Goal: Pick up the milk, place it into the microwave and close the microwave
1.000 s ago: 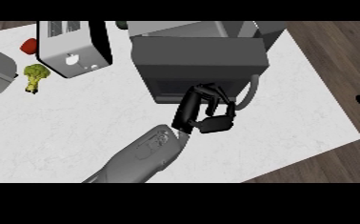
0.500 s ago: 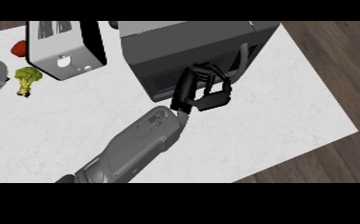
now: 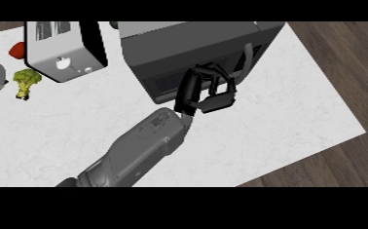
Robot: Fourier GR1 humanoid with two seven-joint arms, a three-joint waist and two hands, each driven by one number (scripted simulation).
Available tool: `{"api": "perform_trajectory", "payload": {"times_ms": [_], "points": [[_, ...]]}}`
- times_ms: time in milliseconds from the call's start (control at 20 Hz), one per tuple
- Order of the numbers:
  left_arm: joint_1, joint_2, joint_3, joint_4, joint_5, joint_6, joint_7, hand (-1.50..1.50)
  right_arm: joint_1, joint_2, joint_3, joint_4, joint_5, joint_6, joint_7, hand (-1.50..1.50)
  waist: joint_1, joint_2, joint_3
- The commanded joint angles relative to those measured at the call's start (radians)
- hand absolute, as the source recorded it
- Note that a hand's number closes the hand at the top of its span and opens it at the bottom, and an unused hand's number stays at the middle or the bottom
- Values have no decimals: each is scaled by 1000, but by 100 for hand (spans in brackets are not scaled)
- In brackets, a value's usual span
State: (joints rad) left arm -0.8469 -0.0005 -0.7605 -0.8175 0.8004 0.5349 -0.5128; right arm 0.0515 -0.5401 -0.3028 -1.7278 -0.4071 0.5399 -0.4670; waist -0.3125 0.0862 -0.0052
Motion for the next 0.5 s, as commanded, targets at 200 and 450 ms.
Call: {"api": "perform_trajectory", "payload": {"times_ms": [200, 450], "points": [[-94, 0, 48, 69, 56, -18, -51, 150, -42, -46, -34, 35, -36, 11, 26, -150, -6, 10, 1], [-100, 0, 26, 80, 78, -16, -73, 150, -77, -78, -54, 50, -43, 11, 36, -150, -13, 15, 2]]}}
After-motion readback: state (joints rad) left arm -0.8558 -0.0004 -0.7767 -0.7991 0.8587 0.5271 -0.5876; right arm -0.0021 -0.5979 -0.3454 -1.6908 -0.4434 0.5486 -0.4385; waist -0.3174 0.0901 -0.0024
